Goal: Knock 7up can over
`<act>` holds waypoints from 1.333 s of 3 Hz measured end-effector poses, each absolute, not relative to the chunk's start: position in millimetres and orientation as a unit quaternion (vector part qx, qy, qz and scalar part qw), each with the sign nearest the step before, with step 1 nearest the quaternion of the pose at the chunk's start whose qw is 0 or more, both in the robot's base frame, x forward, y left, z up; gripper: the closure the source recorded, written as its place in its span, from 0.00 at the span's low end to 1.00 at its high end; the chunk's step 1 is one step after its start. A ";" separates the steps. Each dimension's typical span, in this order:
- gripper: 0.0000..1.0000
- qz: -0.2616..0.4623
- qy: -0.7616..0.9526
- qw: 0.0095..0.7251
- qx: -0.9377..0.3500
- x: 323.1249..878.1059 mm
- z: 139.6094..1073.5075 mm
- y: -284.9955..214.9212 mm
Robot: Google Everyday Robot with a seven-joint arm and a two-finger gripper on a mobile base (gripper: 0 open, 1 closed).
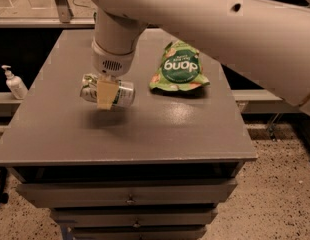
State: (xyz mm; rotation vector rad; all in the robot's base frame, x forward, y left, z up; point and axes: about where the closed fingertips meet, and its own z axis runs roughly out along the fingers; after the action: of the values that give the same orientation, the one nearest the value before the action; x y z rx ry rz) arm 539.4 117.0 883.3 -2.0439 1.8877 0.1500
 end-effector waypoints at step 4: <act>0.00 0.060 0.672 0.182 -0.715 525.5 849.9 147.5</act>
Offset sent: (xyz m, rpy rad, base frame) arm -0.0108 0.0310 -0.0353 0.0260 0.0048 -0.0299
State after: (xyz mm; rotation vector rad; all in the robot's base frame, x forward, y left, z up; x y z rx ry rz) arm 525.5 147.5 849.9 -2.0186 1.8982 0.1693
